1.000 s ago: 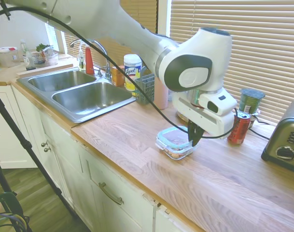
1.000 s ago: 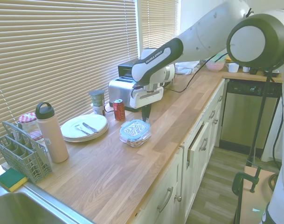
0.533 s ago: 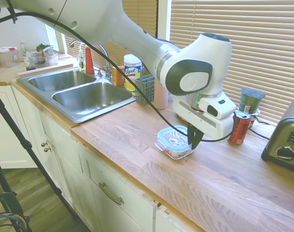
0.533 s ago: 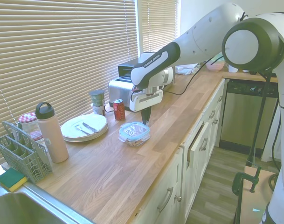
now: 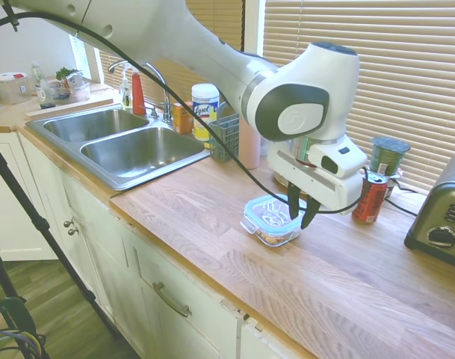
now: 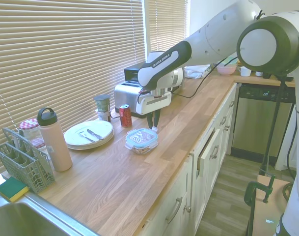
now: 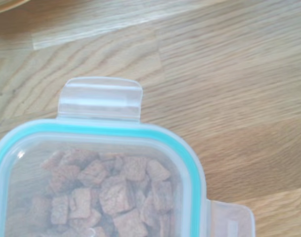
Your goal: Cover the lid of the food container
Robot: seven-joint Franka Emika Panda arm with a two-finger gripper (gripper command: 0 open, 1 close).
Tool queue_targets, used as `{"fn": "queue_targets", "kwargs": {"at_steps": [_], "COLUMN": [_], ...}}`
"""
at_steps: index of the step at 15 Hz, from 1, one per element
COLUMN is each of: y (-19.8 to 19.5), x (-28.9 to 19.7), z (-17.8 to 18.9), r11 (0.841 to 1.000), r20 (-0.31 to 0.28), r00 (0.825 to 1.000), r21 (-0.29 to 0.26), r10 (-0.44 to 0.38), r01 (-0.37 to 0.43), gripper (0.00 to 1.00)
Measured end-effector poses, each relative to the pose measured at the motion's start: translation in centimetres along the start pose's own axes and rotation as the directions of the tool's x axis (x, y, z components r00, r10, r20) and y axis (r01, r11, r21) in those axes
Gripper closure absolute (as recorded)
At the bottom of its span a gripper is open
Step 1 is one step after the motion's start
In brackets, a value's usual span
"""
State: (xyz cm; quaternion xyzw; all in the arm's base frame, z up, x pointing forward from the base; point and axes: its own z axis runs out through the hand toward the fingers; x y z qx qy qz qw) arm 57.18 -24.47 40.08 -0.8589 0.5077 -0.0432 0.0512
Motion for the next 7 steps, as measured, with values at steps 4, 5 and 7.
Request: {"fn": "queue_targets", "kwargs": {"at_steps": [4,5,7], "y": [0.6,1.0,1.9], "x": [-0.8,-1.5,-3.5], "z": [-4.2,-5.2,-6.7], "r11": [0.999,0.999,0.998], "r20": [-0.020,-0.022,-0.027], "r00": [1.000,1.000,0.999], "r21": [0.036,0.043,0.045], "r10": [-0.004,-0.009,-0.035], "r01": [0.005,0.010,0.036], "gripper": [0.00,0.00,0.00]}}
